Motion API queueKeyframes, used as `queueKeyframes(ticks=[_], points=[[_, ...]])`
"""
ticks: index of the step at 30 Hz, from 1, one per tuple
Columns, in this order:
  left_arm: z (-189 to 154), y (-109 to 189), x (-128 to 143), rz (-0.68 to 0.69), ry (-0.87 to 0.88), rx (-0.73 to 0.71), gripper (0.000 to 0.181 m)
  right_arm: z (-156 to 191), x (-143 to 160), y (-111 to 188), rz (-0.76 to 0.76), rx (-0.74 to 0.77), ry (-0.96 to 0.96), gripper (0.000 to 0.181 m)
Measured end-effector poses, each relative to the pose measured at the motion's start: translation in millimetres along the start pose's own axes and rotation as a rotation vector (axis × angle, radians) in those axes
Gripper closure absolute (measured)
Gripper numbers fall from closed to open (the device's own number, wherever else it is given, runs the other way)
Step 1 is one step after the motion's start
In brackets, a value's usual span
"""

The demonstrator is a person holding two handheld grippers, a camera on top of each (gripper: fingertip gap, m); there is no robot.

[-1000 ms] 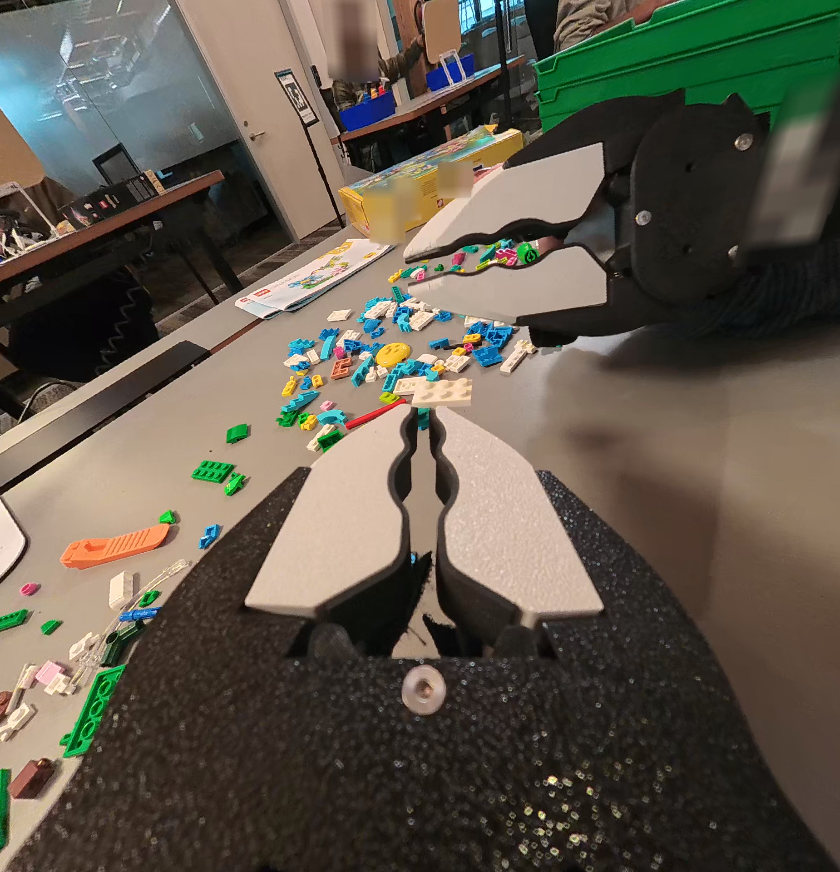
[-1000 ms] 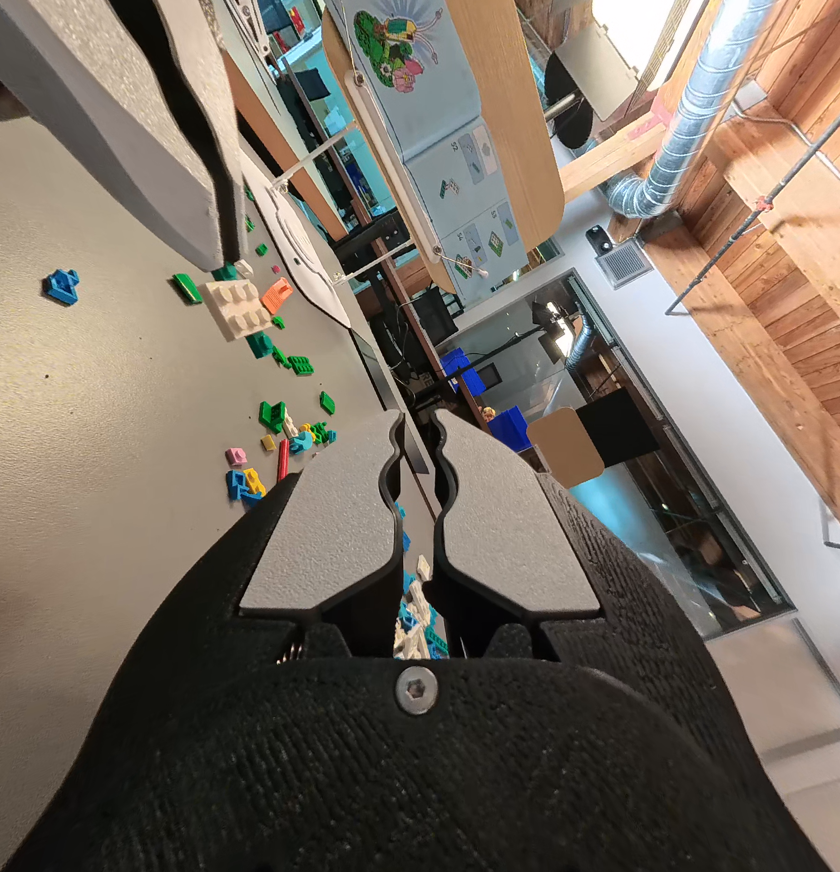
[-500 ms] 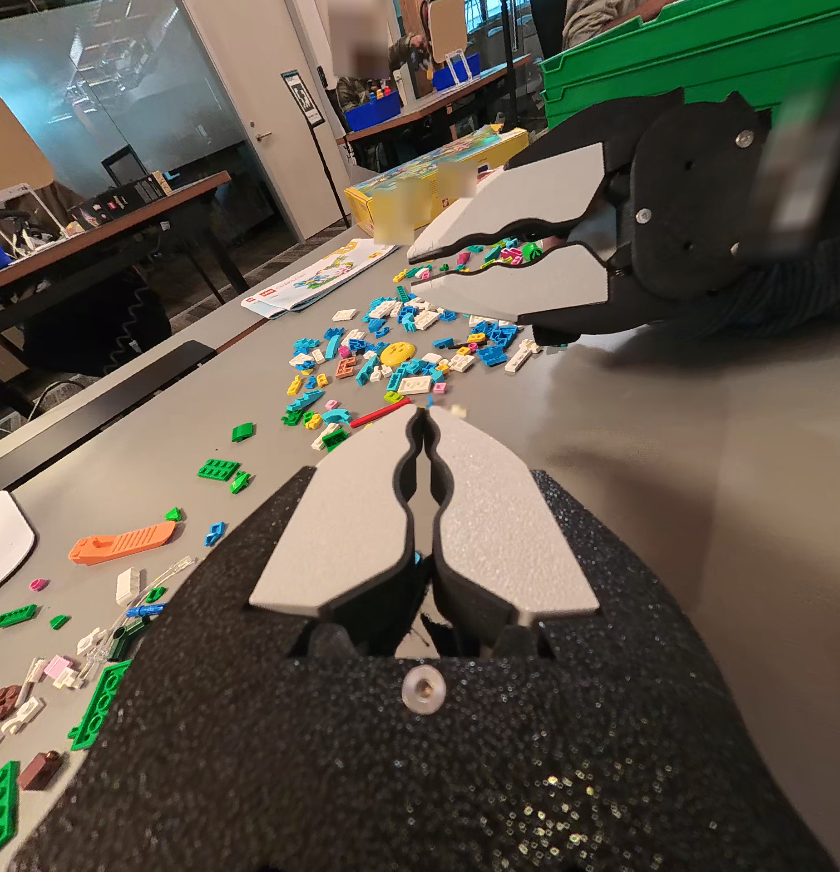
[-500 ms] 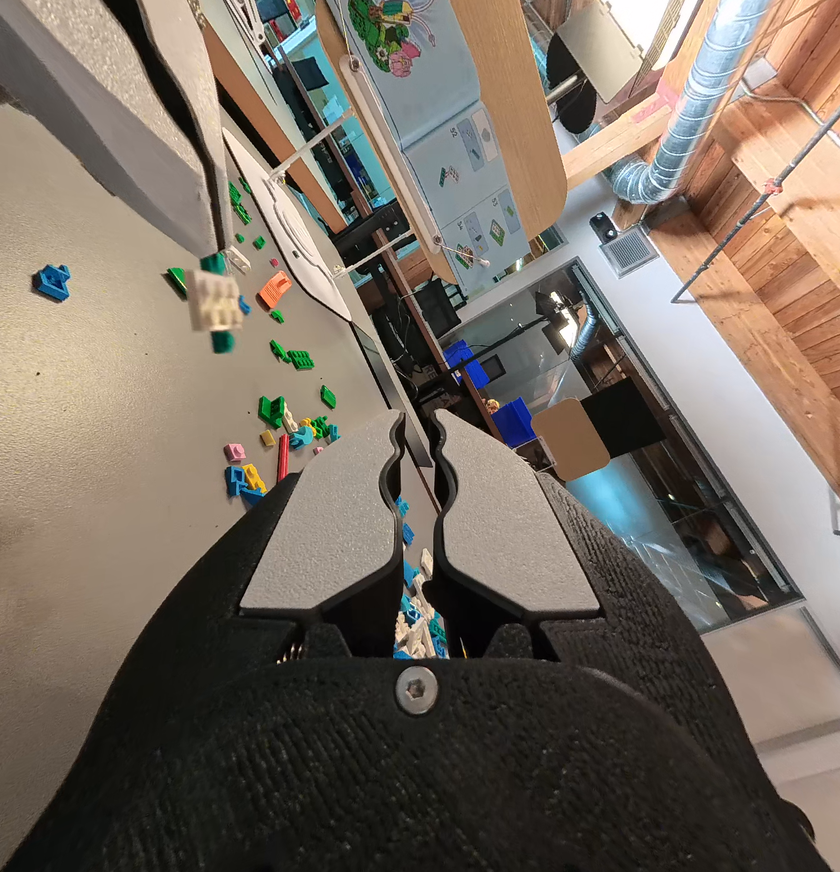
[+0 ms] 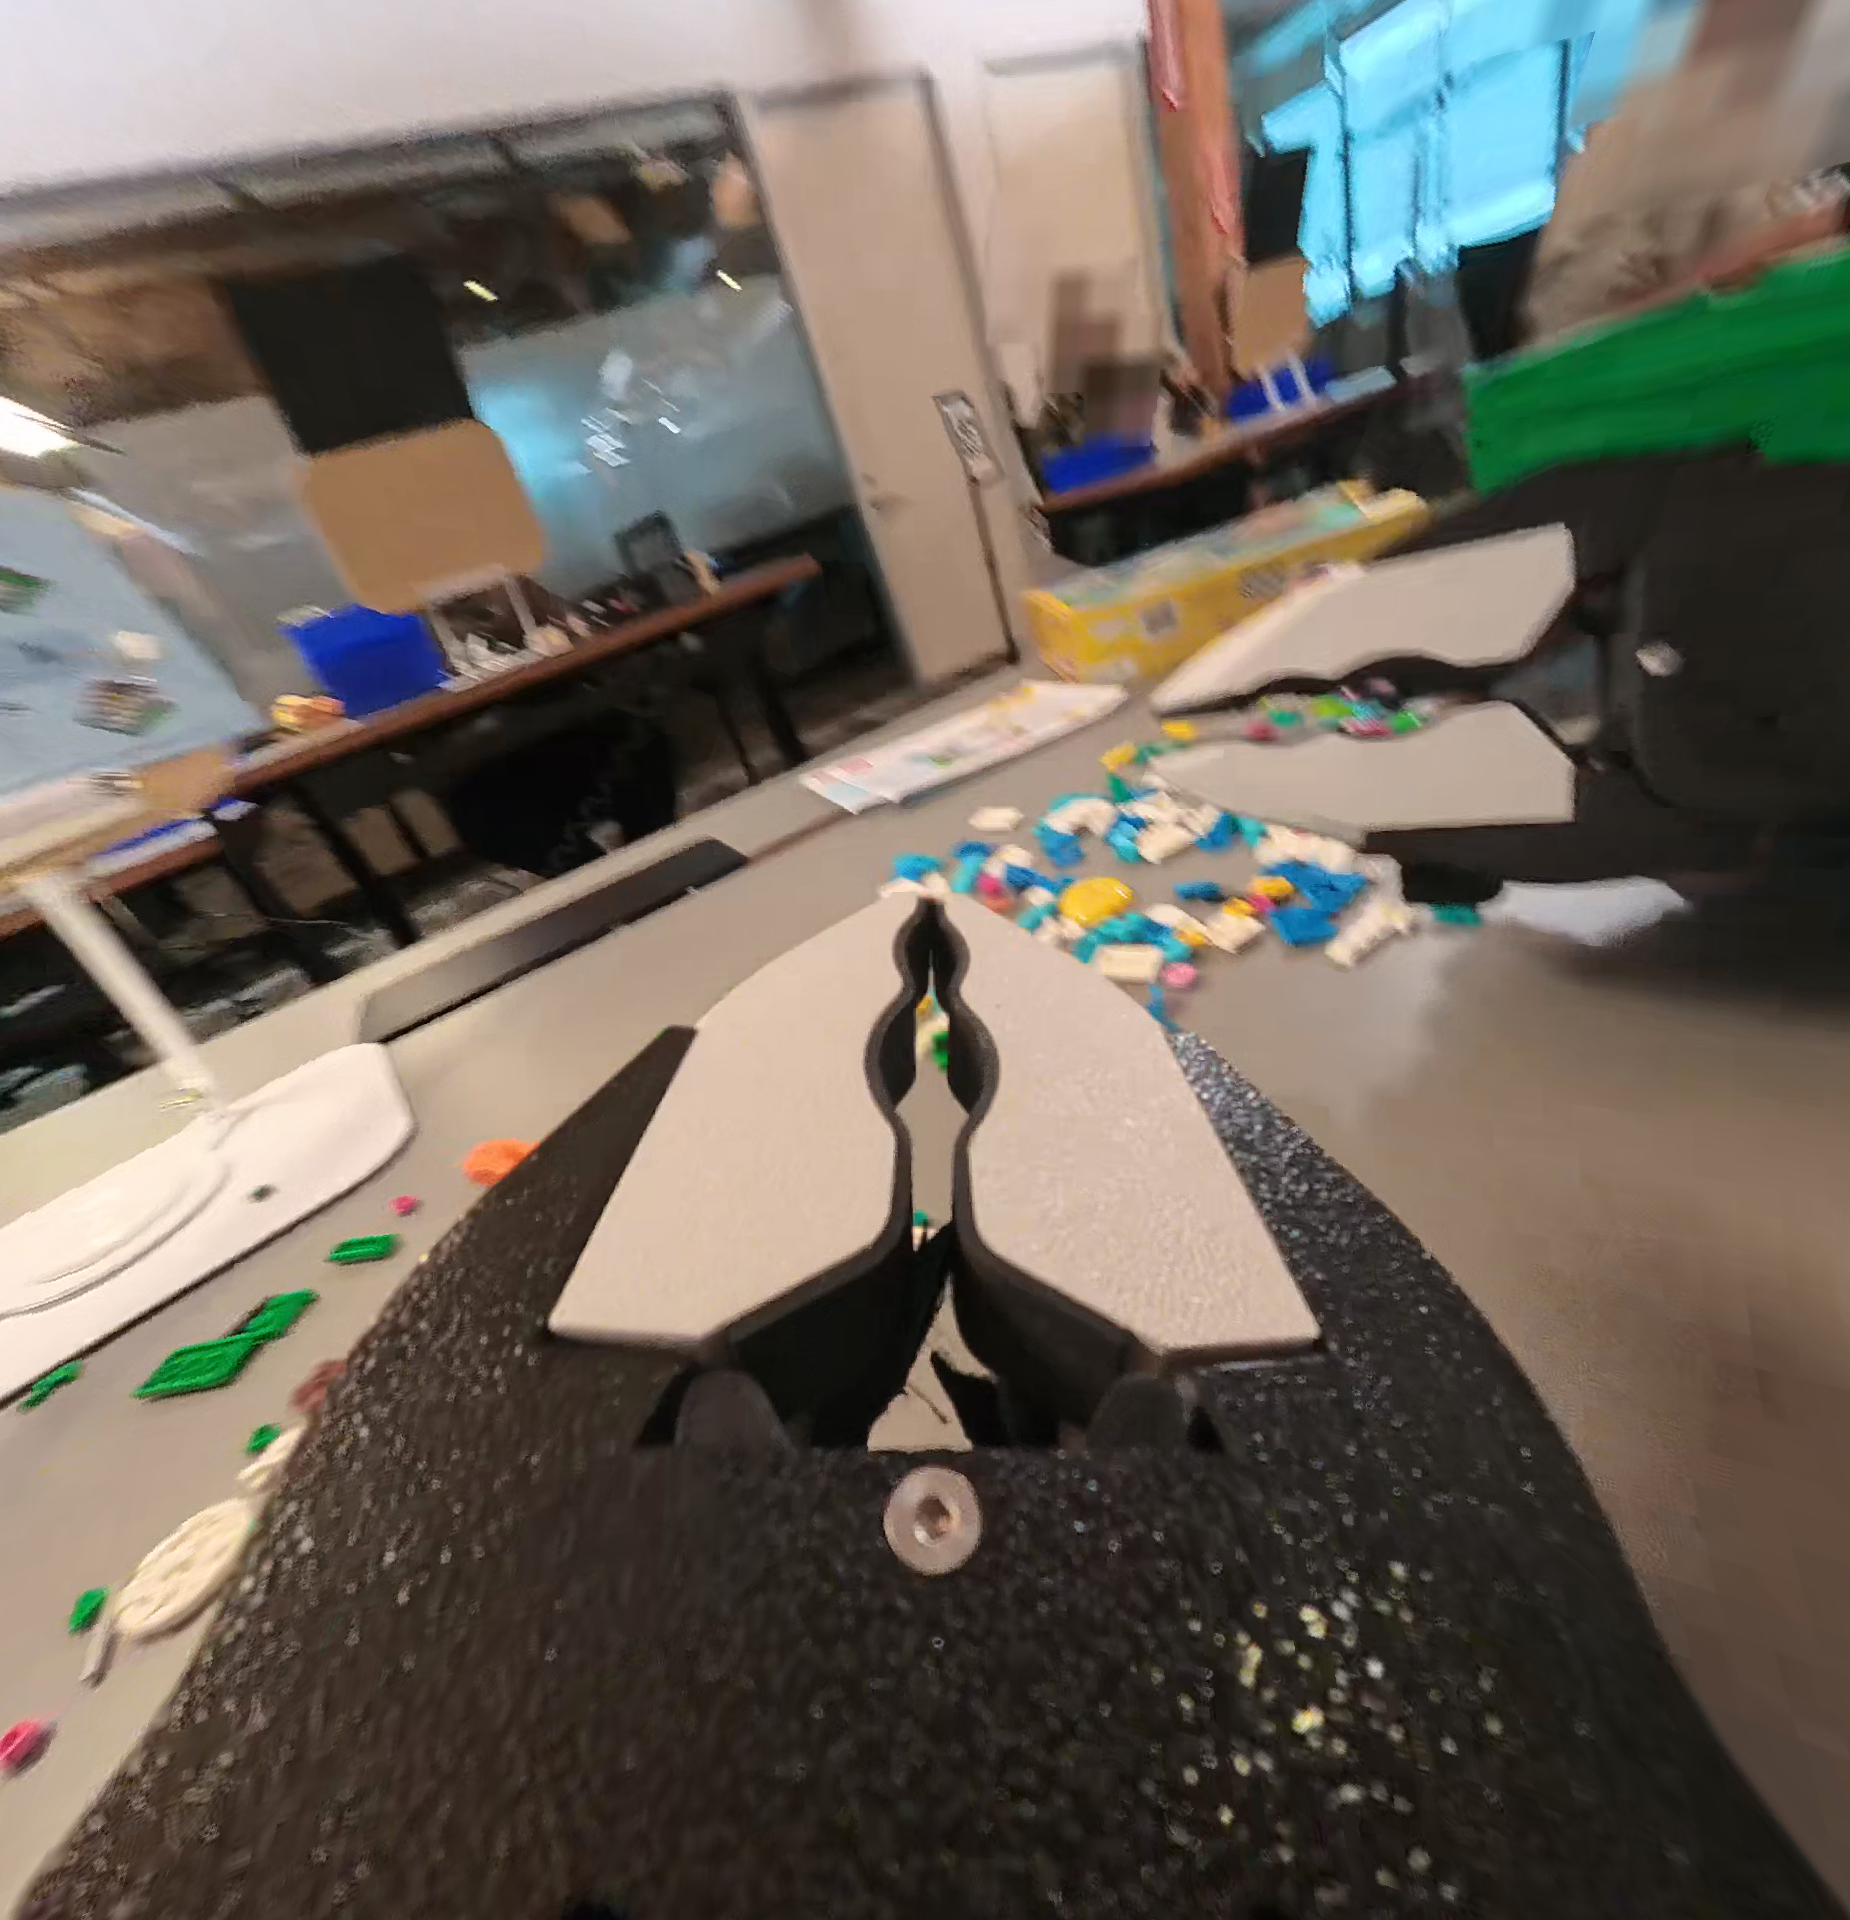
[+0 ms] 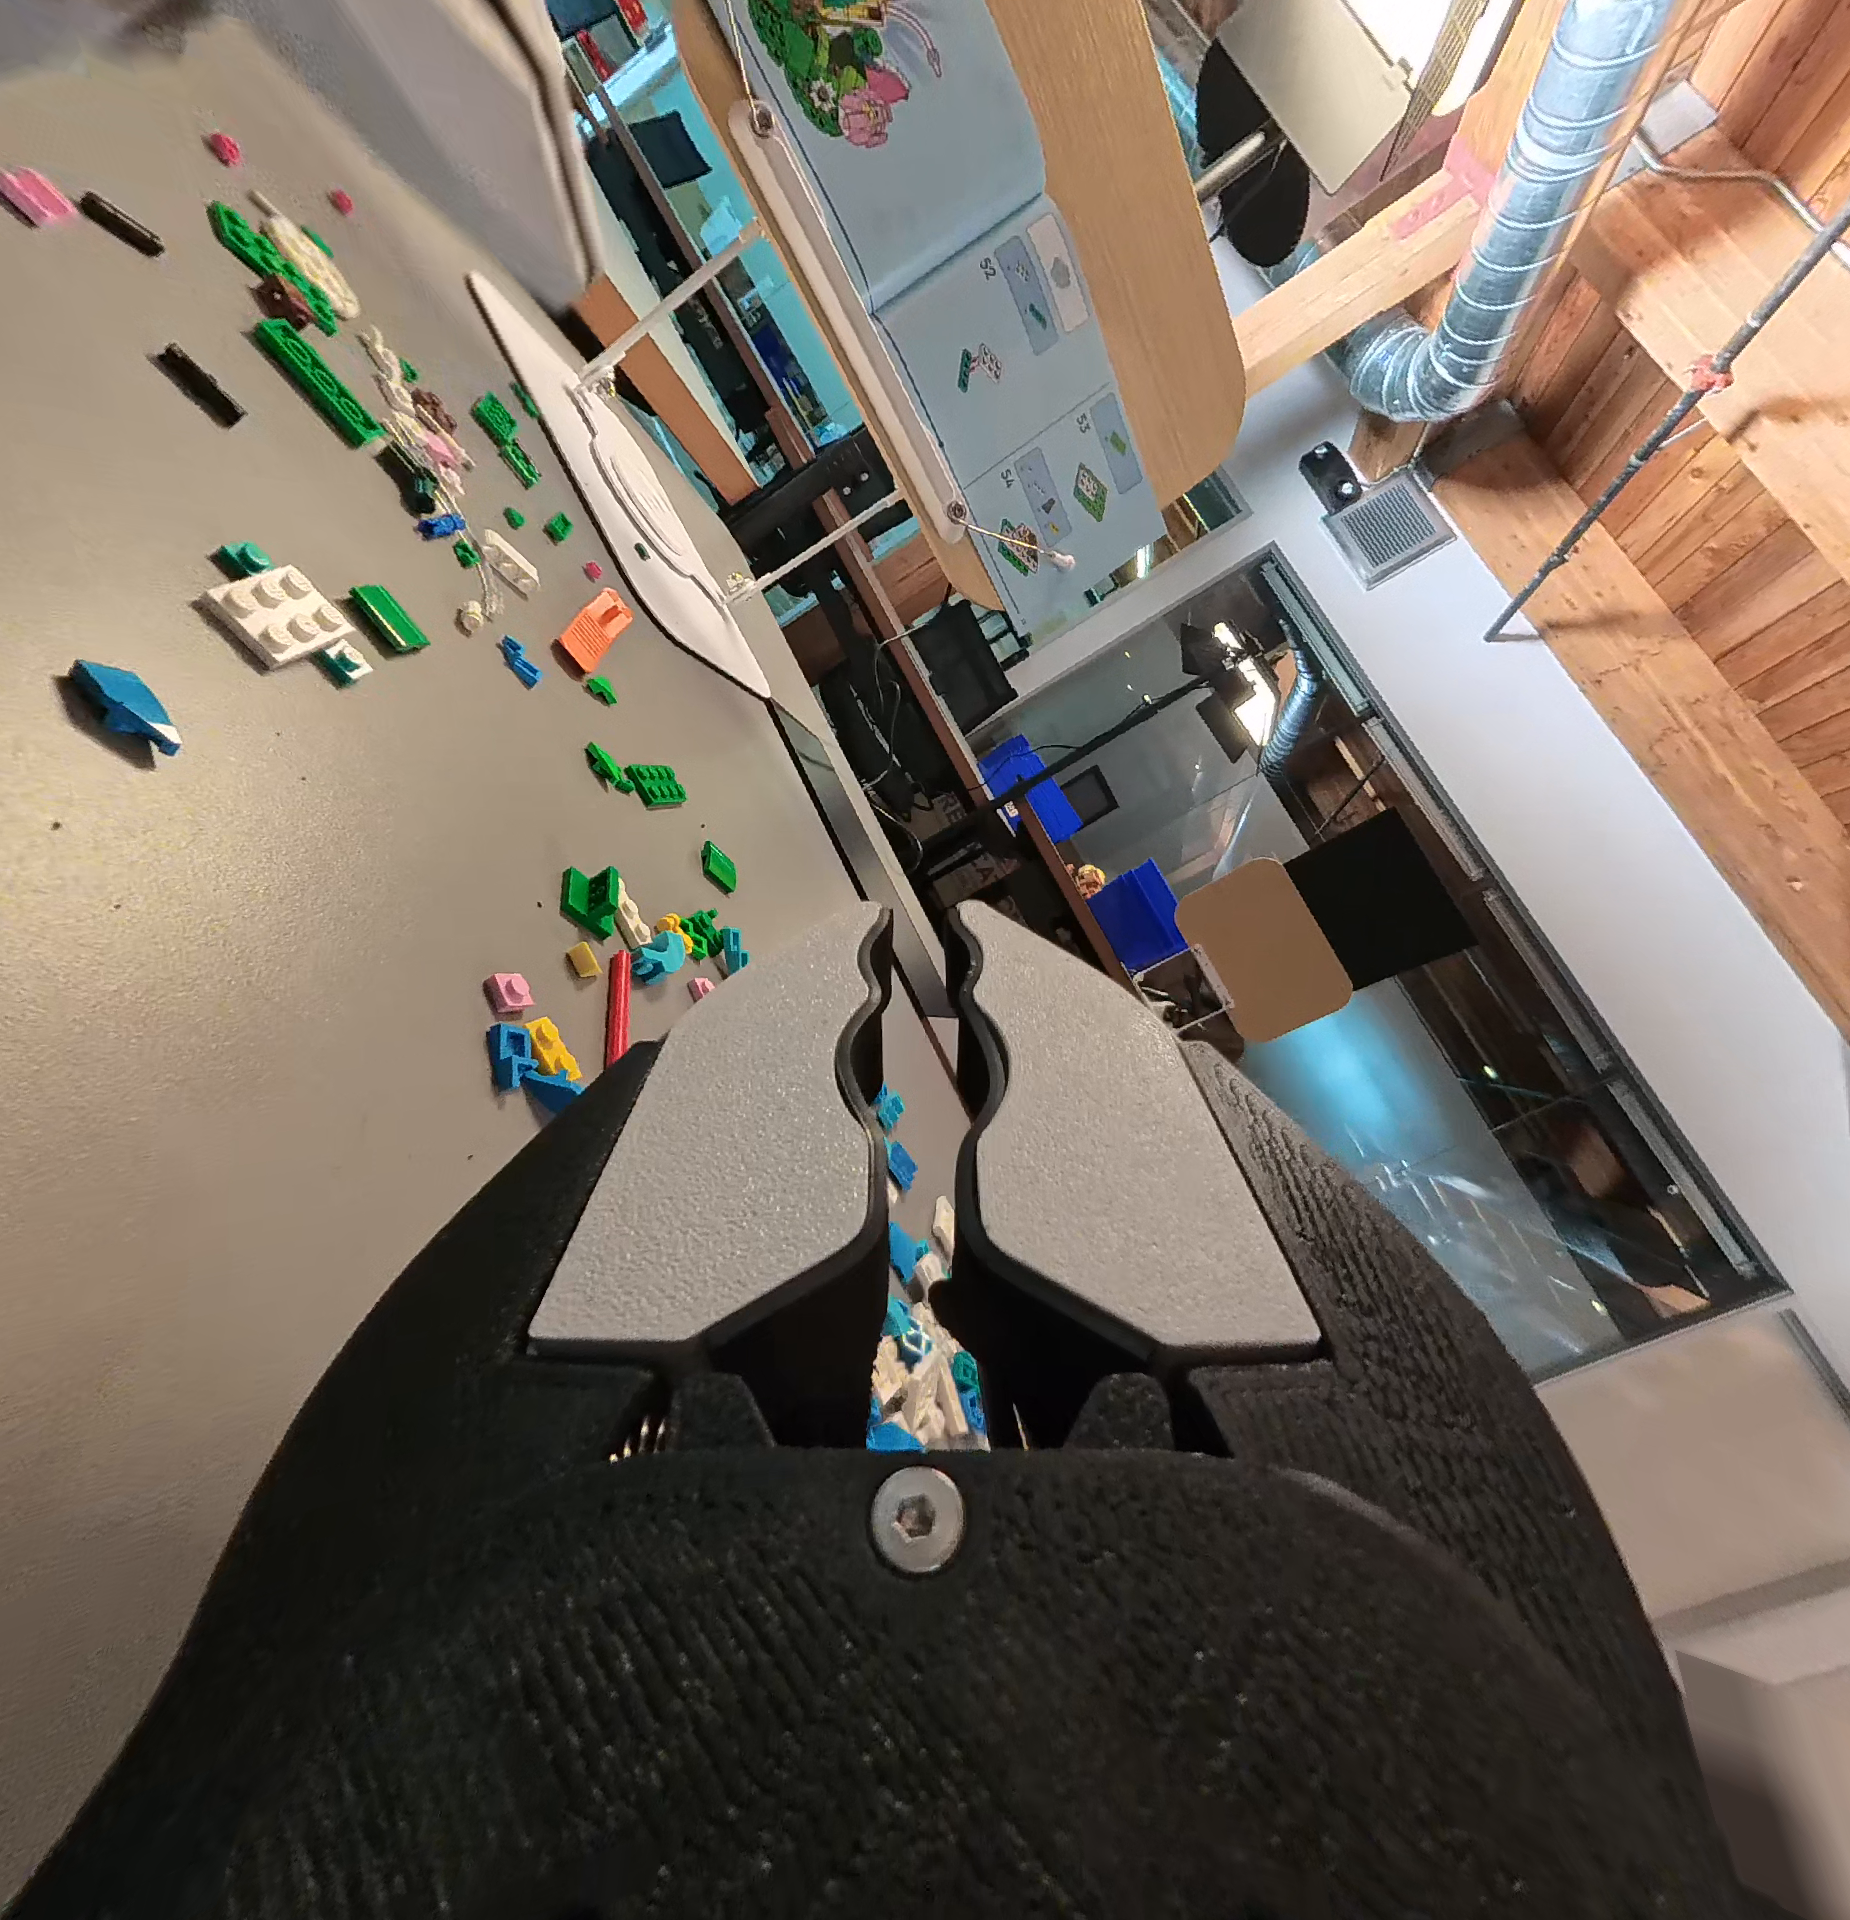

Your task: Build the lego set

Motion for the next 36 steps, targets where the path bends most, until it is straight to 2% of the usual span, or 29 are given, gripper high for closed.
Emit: queueKeyframes(ticks=[3,8,11,14,17,21,24,27,31,36], points=[[22,10,-5,-0.066,0.04,-0.116,0.181,-1,1,0,0.003,0.0,-0.016,0.174],[28,10,0,-0.048,0.074,-0.127,0.18,-5,2,0,0.007,0.009,-0.061,0.174],[21,3,10,0.026,0.084,-0.073,0.174,-10,7,-1,0.015,0.019,-0.128,0.174],[9,-7,26,0.148,0.169,0.037,0.156,-15,11,-1,0.026,0.033,-0.176,0.174],[8,-5,21,0.111,0.172,0.042,0.162,-23,12,1,0.026,0.067,-0.192,0.174],[4,-6,21,0.114,0.151,0.06,0.164,-62,22,9,0.083,0.203,-0.289,0.178],[1,-7,20,0.118,0.114,0.065,0.166,-95,47,19,0.143,0.283,-0.424,0.178],[-3,-7,19,0.114,0.073,0.063,0.168,-110,69,26,0.18,0.318,-0.511,0.176],[-5,-8,19,0.115,0.056,0.072,0.168,-114,77,30,0.163,0.373,-0.521,0.177],[-6,-7,19,0.11,0.059,0.082,0.17,-103,77,30,0.145,0.407,-0.37,0.178]])
Point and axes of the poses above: each gripper's, where its closed fingertips meet, y back along the fingers, x out of its underside, z = x × y across the jaws, the point moved 2 cm from there along y, back along the fingers, and after that the axes turned 8 degrees about -y, right-handed, at the moved point
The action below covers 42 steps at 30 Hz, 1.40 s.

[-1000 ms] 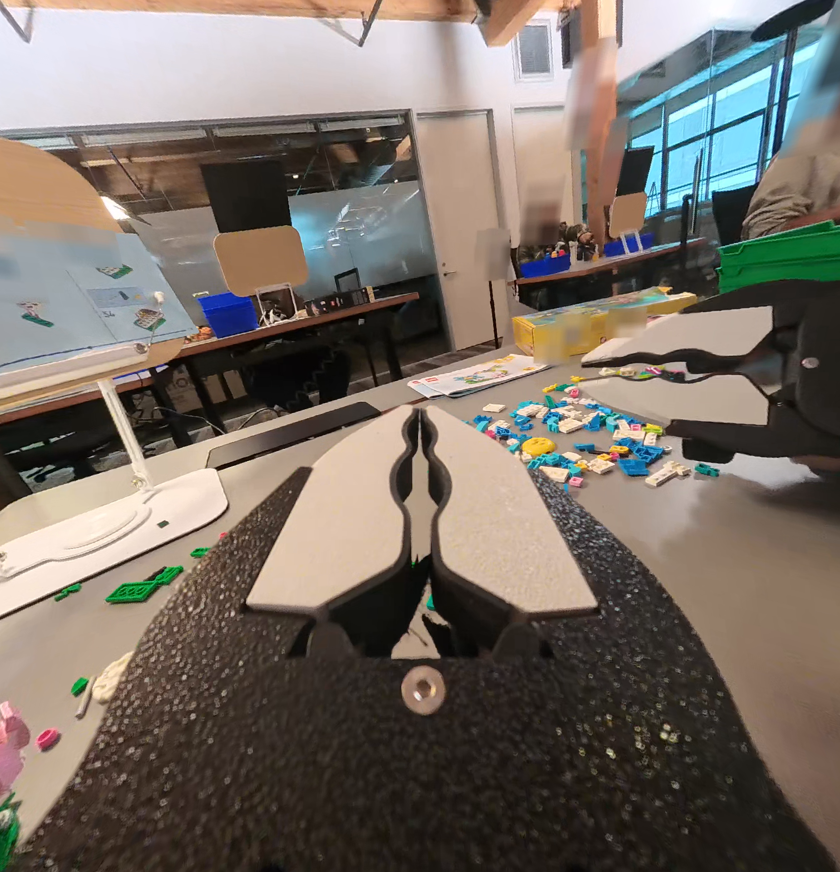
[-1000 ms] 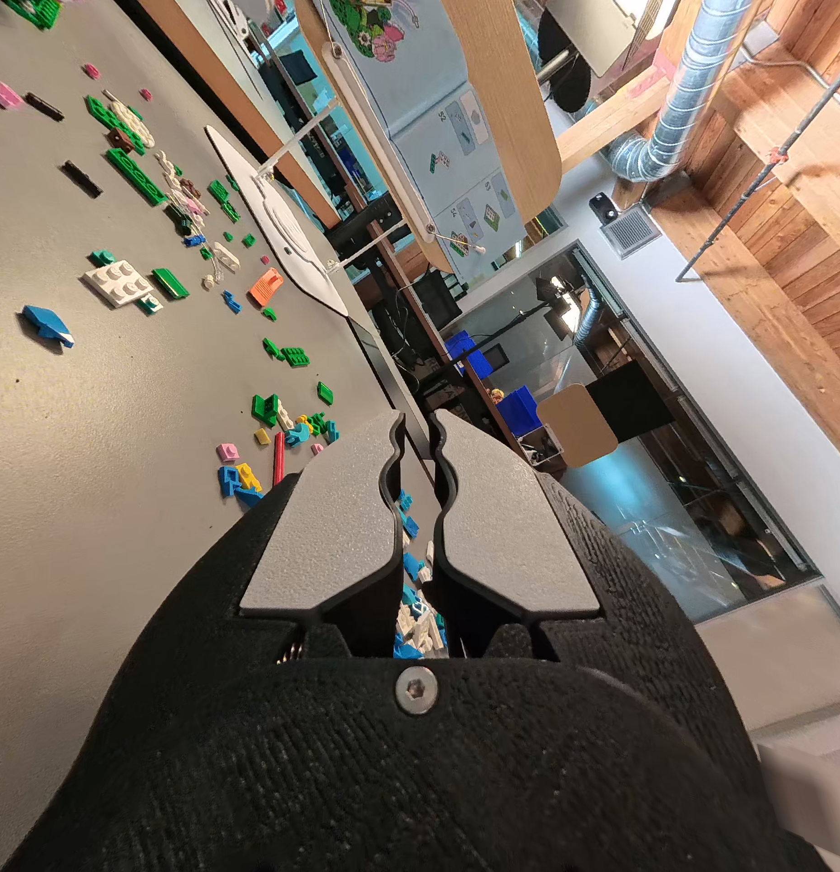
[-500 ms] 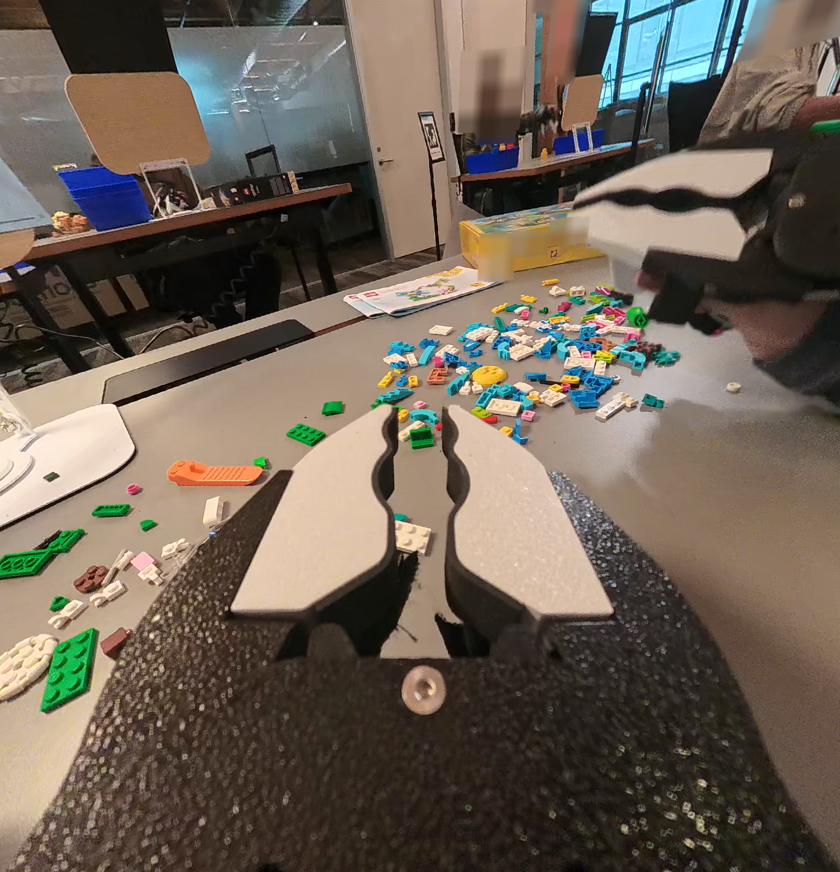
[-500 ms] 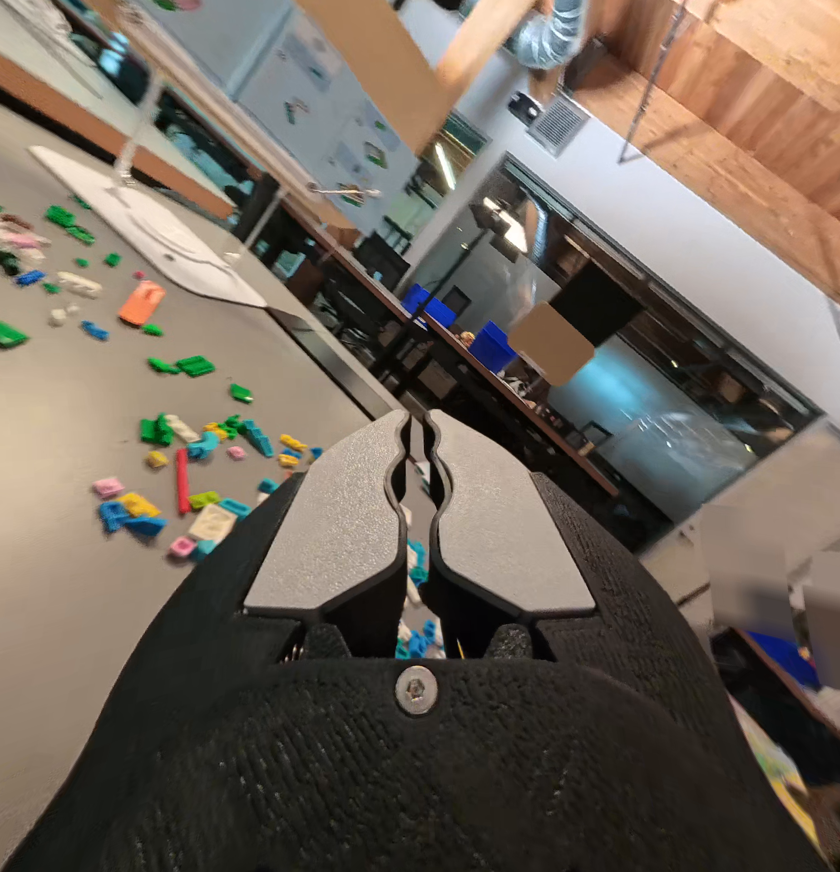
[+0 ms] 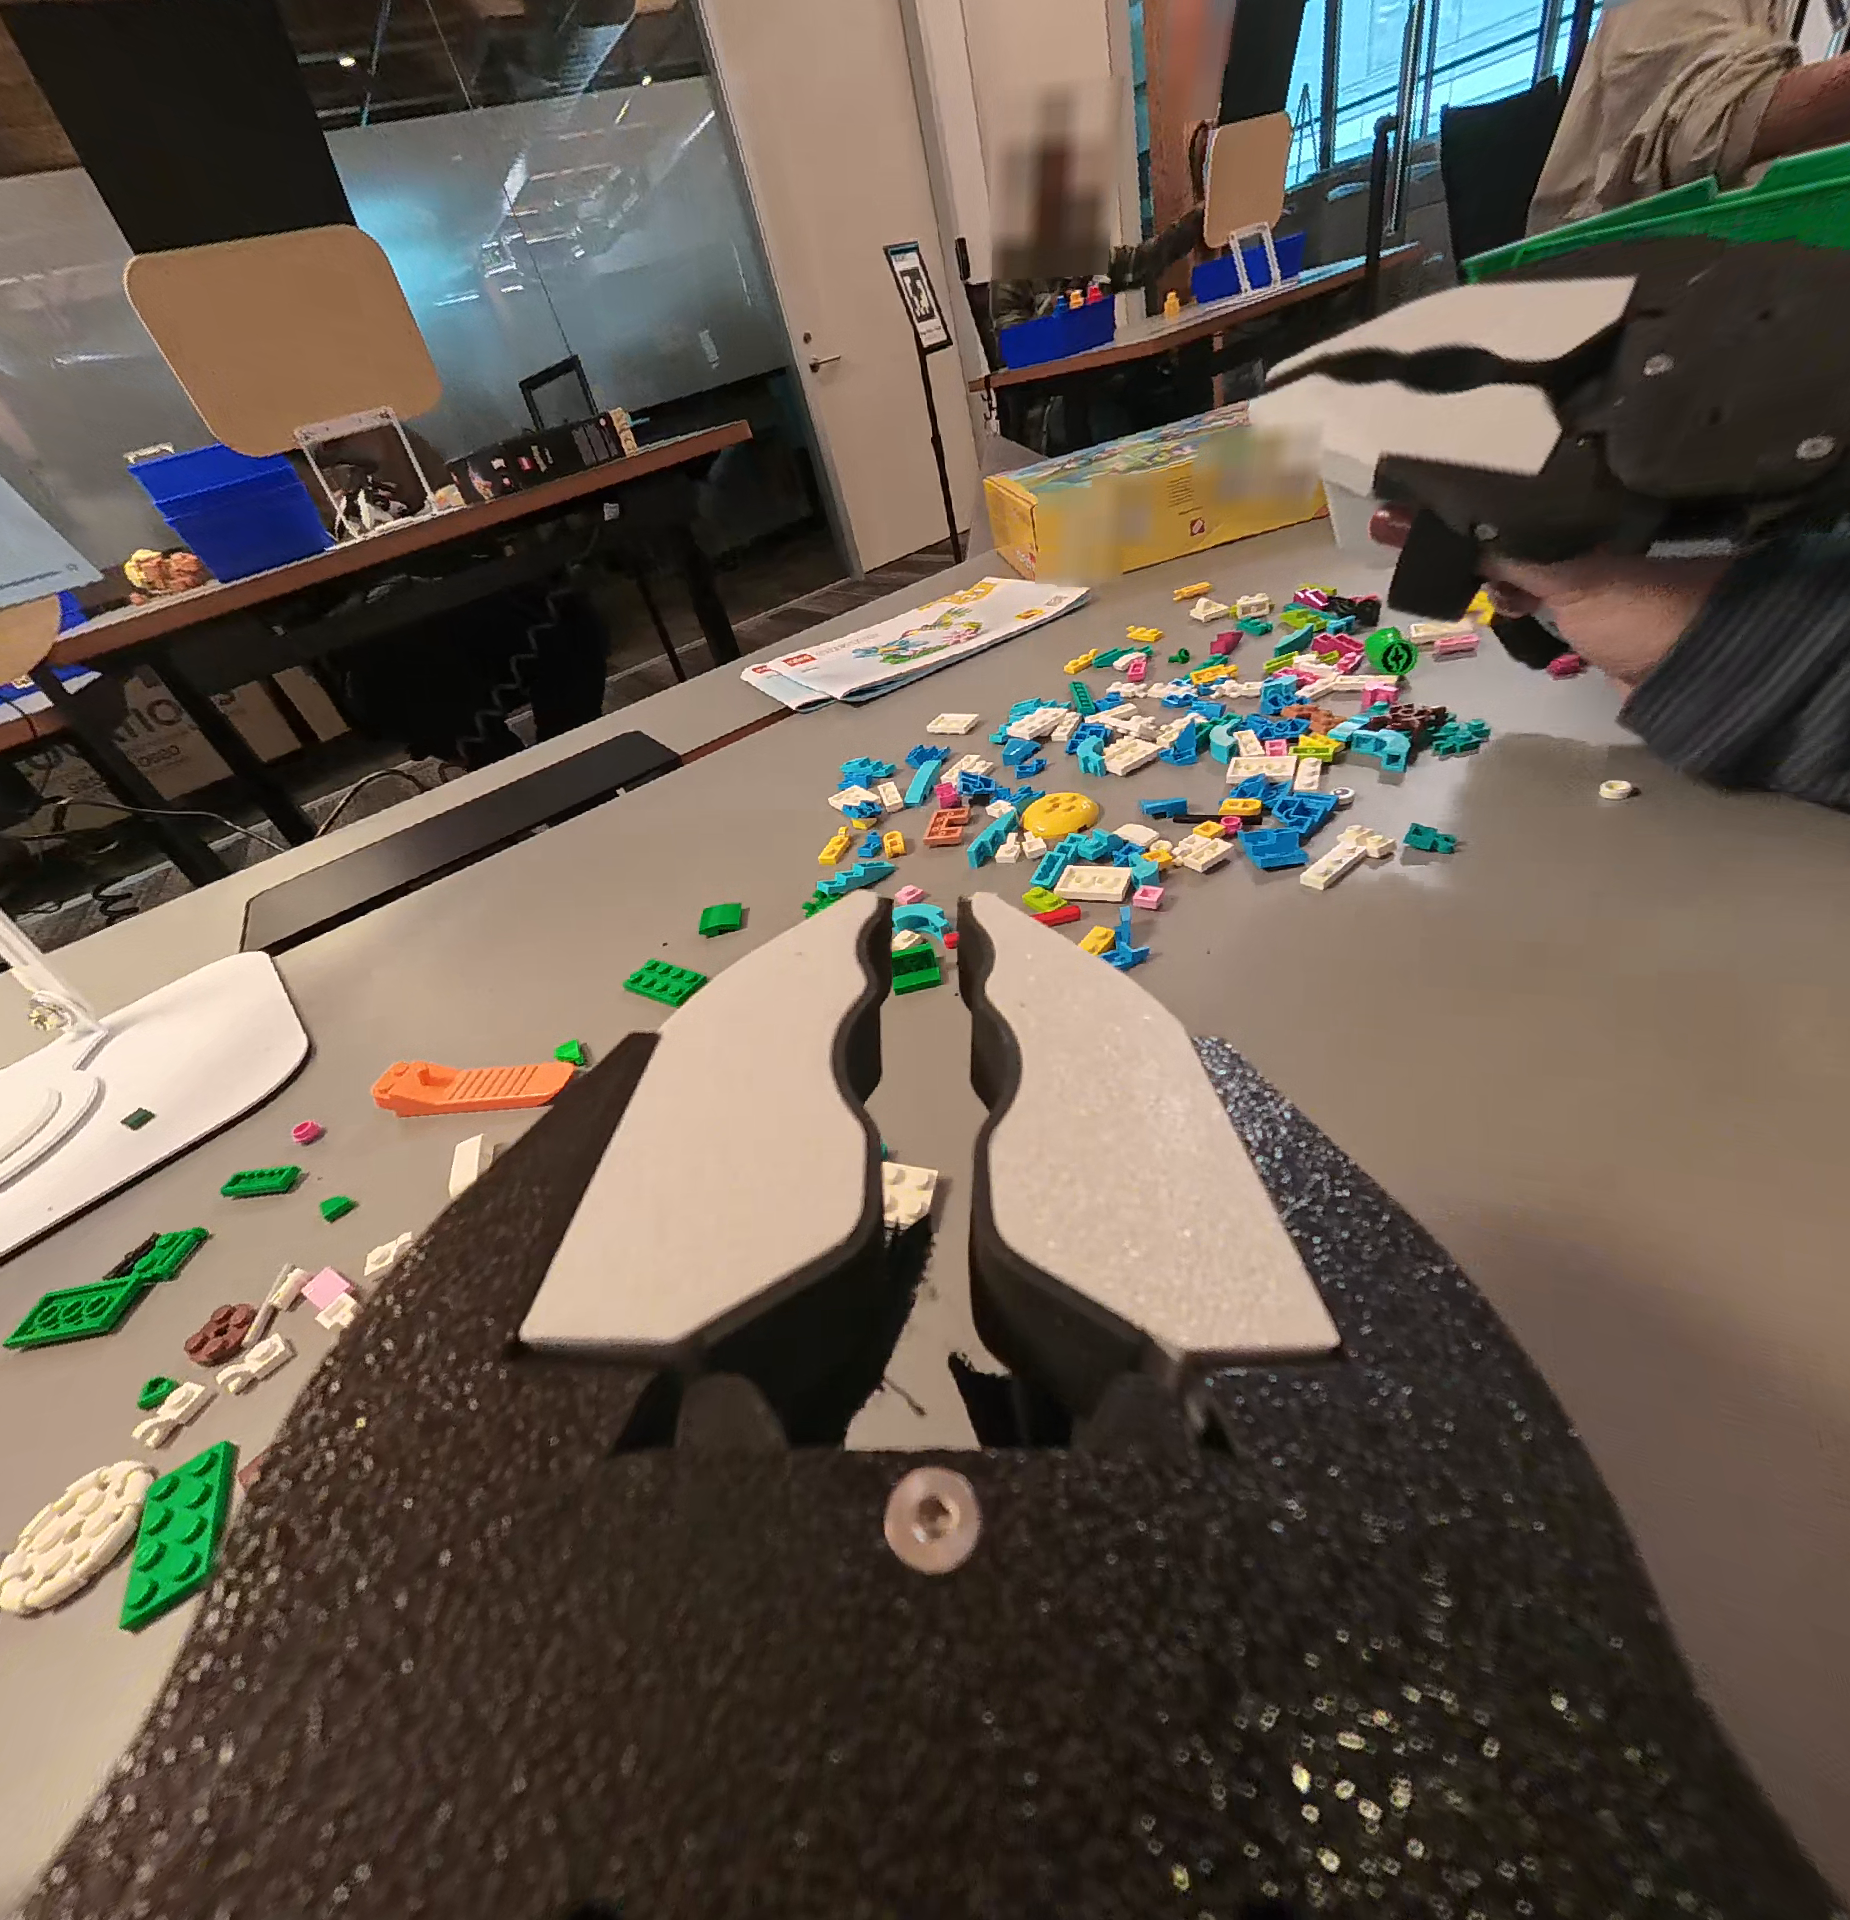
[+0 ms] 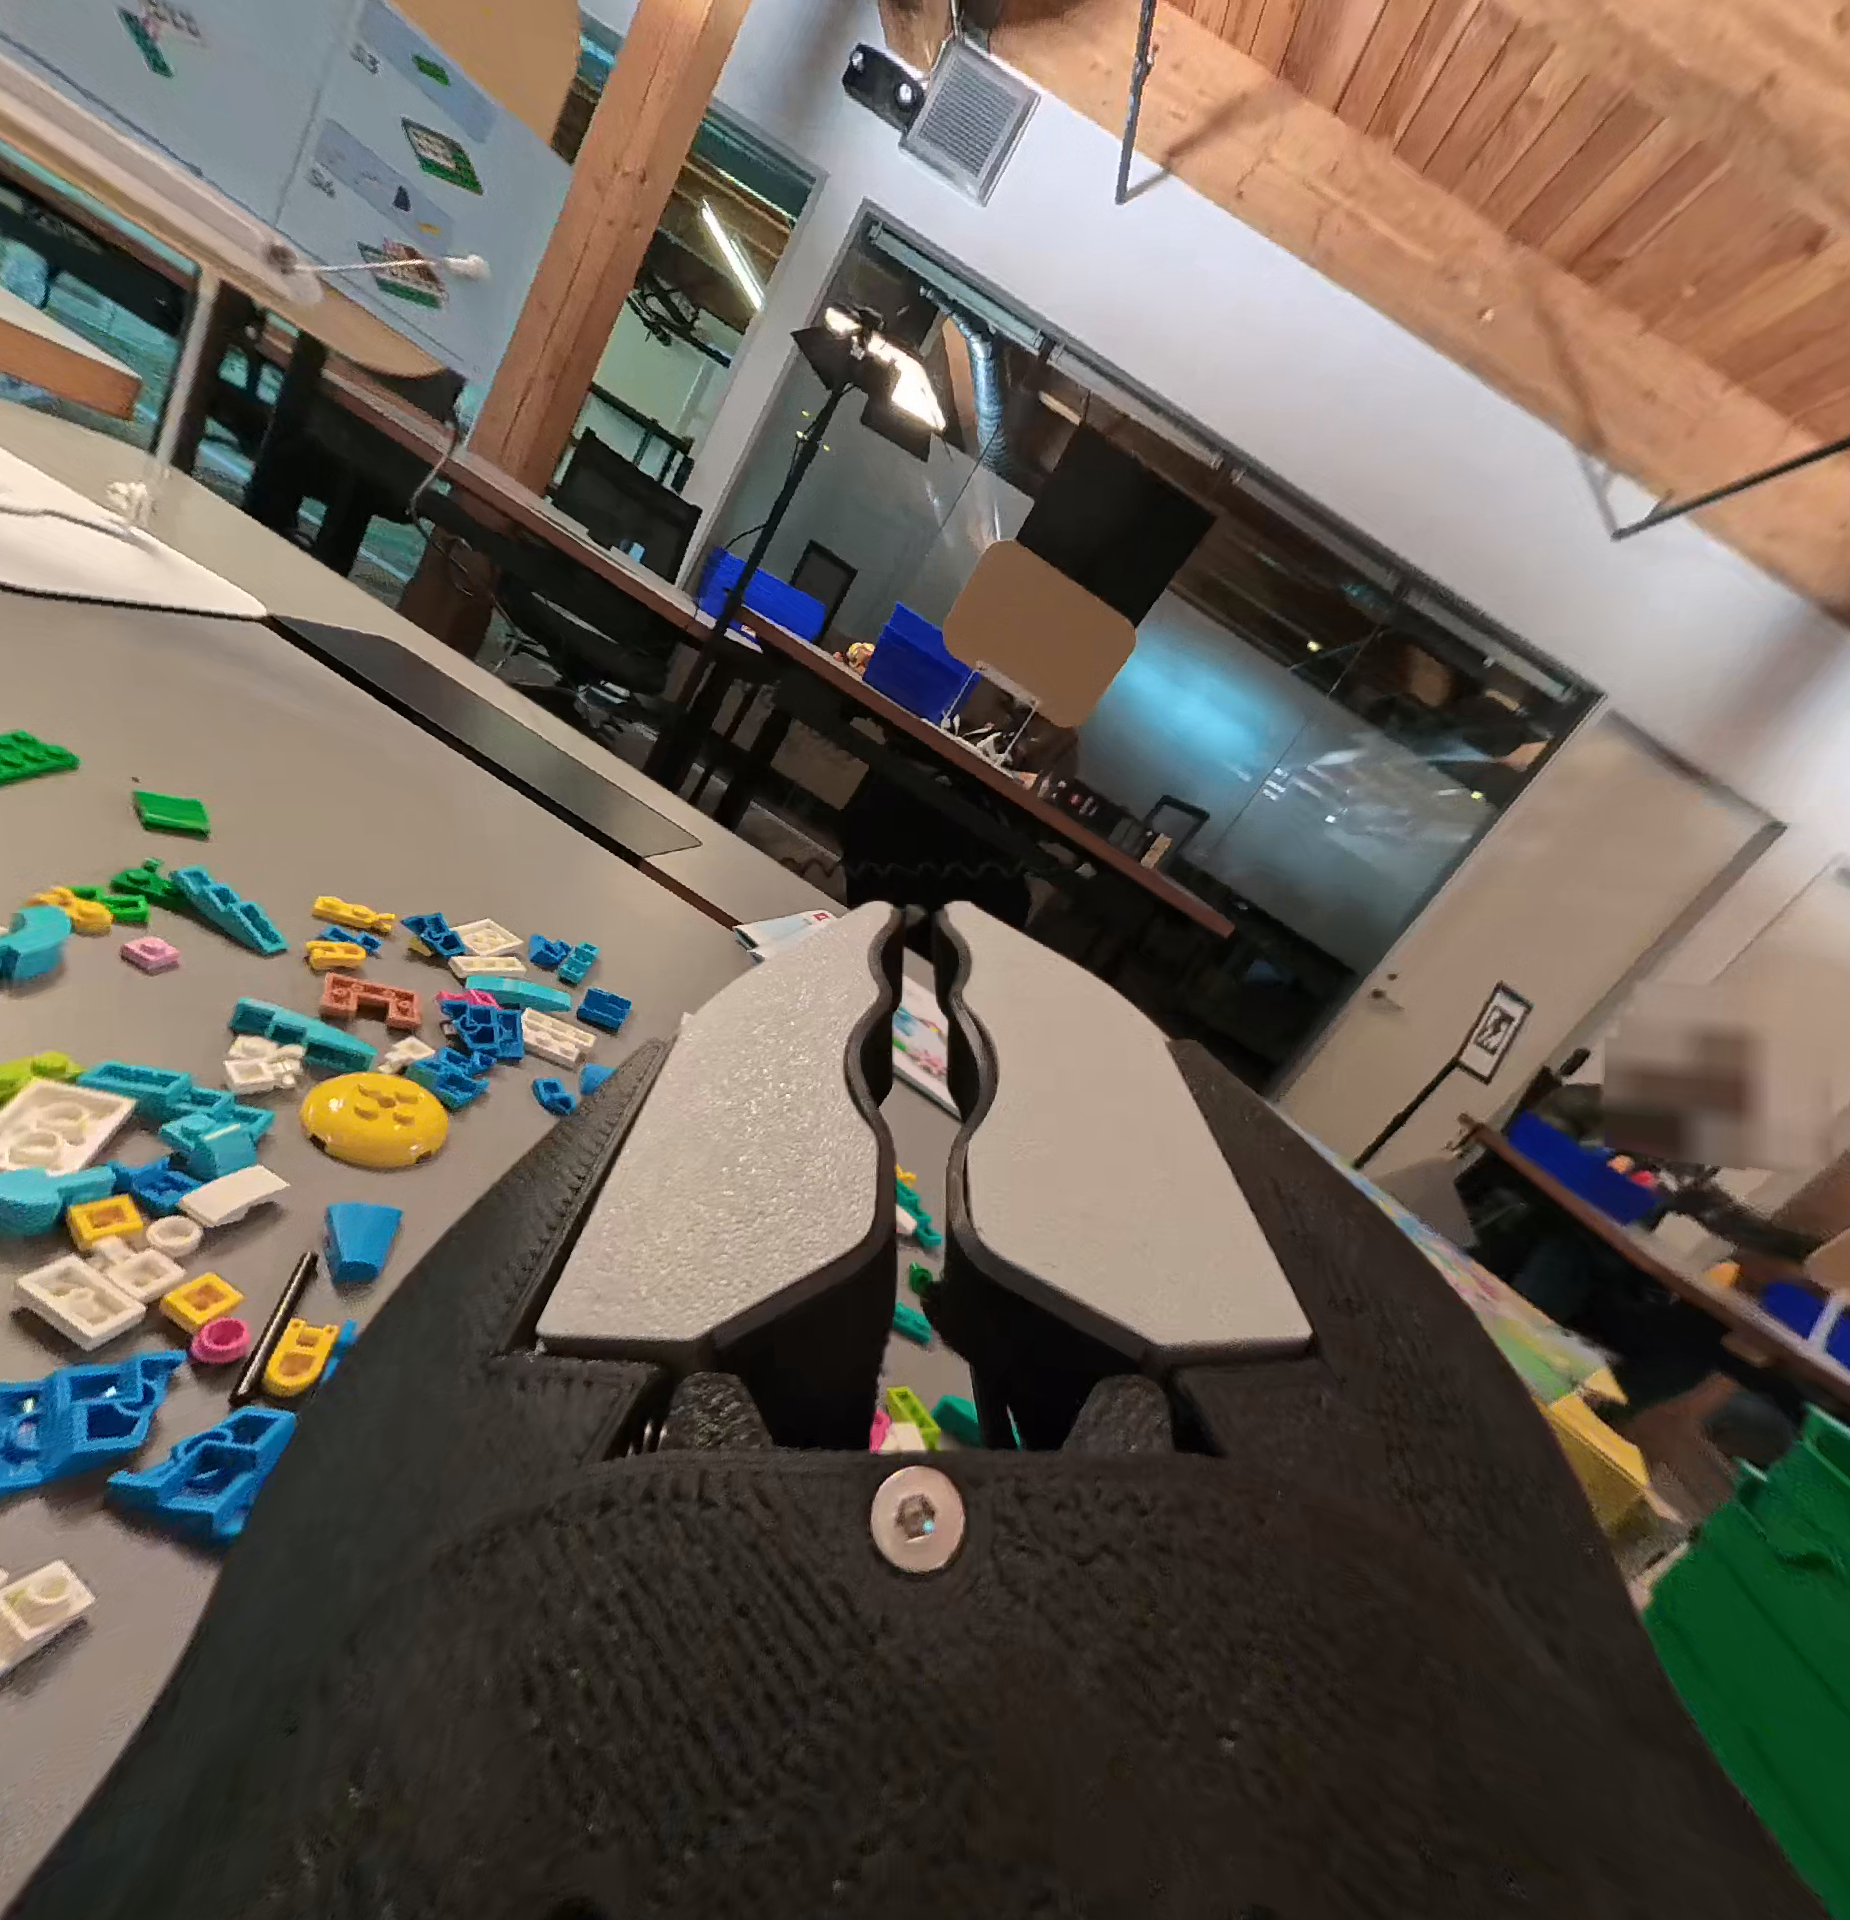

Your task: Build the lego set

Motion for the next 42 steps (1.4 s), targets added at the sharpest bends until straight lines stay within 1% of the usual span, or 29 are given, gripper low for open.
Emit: queueKeyframes(ticks=[4,11,24,27,30,31,33,34,36,38,40,42], points=[[-2,-1,0,0.004,-0.015,0.007,0.171,5,6,0,0.01,-0.007,0.021,0.181],[-6,0,-1,-0.007,-0.045,0.02,0.177,-3,14,-1,0.036,-0.004,-0.072,0.181],[-3,0,-1,-0.015,-0.04,-0.002,0.181,6,17,-4,0.056,-0.052,-0.055,0.181],[0,1,-3,-0.031,-0.021,-0.019,0.181,14,17,-4,0.067,-0.112,-0.068,0.181],[0,-4,-4,-0.032,-0.027,-0.023,0.181,39,13,-5,0.126,-0.272,-0.149,0.177],[-4,-7,-2,-0.014,-0.056,-0.013,0.181,50,6,-5,0.147,-0.335,-0.197,0.173],[-12,-12,0,0.02,-0.151,-0.006,0.181,82,-12,-9,0.191,-0.498,-0.277,0.173],[-16,-13,-1,0.025,-0.2,-0.003,0.181,100,-18,-15,0.24,-0.57,-0.298,0.174],[-22,-13,-2,0.022,-0.269,0.0,0.181,136,-25,-30,0.389,-0.723,-0.337,0.175],[-22,-12,-3,0.017,-0.288,-0.007,0.181,169,-28,-50,0.562,-0.867,-0.393,0.174],[-21,-10,-5,0.003,-0.288,-0.012,0.181,195,-22,-72,0.746,-0.952,-0.424,0.172],[-20,-10,-4,0.002,-0.289,-0.013,0.181,218,-10,-89,0.926,-0.993,-0.42,0.162]])
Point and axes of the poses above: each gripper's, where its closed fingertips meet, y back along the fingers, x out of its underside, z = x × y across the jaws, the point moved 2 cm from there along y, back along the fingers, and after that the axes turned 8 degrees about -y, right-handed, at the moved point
